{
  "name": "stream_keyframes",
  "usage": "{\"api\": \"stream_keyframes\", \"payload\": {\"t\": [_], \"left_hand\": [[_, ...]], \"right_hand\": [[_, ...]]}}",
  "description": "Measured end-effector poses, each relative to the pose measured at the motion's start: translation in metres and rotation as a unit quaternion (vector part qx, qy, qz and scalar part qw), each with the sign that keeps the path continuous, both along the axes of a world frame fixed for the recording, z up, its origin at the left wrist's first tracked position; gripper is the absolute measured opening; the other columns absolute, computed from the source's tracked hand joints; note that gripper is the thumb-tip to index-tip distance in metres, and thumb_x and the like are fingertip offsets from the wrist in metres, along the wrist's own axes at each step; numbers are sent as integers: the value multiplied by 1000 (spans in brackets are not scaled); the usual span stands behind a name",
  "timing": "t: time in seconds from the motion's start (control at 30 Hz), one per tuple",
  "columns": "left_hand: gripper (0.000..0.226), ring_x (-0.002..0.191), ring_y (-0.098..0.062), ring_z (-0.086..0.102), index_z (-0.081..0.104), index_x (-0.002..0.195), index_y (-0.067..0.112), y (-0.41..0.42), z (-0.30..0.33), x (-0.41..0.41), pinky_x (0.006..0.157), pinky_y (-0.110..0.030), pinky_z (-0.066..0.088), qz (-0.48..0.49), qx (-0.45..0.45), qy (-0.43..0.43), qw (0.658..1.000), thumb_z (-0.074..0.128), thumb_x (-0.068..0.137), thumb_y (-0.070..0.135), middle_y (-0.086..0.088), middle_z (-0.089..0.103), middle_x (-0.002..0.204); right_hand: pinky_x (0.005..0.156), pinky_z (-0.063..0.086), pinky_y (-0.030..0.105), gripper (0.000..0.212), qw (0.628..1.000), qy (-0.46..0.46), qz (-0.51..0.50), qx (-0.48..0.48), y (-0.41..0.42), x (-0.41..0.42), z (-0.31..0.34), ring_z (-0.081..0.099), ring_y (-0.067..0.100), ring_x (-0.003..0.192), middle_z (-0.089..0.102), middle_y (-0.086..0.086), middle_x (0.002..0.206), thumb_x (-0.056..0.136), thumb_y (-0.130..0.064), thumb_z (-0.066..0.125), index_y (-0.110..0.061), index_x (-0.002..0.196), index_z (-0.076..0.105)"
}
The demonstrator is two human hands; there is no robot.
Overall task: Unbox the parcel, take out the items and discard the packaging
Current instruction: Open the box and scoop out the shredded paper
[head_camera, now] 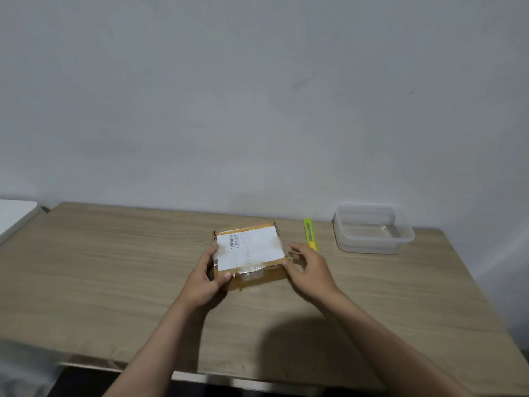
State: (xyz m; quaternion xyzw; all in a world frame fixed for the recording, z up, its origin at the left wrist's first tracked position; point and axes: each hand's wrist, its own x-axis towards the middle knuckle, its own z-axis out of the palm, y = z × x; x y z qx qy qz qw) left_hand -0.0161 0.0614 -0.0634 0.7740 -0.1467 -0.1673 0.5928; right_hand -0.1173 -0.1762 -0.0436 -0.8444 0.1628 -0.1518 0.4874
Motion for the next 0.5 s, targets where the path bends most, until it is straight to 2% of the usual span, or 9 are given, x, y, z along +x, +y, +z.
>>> {"api": "stream_keyframes", "payload": {"t": [0.1,0.2,0.27,0.33,0.43,0.5], "left_hand": [[73,120,-21,51,34,137,19,13,3,-5,94,-16,42,-46,21,0,999,65,78,-11,-8,51,133],[74,109,-11,57,34,136,17,27,7,-16,86,-13,46,-90,30,8,995,68,76,-8,-12,52,130],[76,109,-8,56,34,137,15,37,8,-24,86,-12,45,-112,18,16,993,71,72,-3,-12,51,131],[82,115,-12,55,36,135,17,48,8,-31,89,-11,43,-124,9,19,992,77,64,8,-6,53,130],[99,117,2,52,34,136,25,61,4,-47,92,-9,40,-137,-1,13,990,86,51,25,14,51,131],[104,118,8,50,29,139,28,66,-1,-57,94,-10,40,-139,-10,5,990,86,52,30,26,51,130]], "right_hand": [[94,44,18,55,997,6,60,-56,11,-15,0,58,10,105,61,-2,114,72,-29,77,-19,122,59],[89,43,16,59,995,9,62,-77,25,-36,1,57,11,101,61,-1,111,69,-30,79,-18,124,59],[84,40,6,56,996,-6,51,-71,35,-51,-1,56,9,99,62,-3,108,69,-28,80,-17,121,62],[80,37,0,50,997,-23,32,-71,46,-66,-5,58,8,96,63,-5,104,70,-27,80,-17,117,65],[81,40,2,41,996,-44,2,-82,63,-86,-9,61,7,96,67,-6,104,72,-31,78,-18,110,69],[80,40,2,39,993,-56,-20,-99,75,-95,-7,62,6,94,69,-5,103,73,-40,72,-18,106,70]]}}
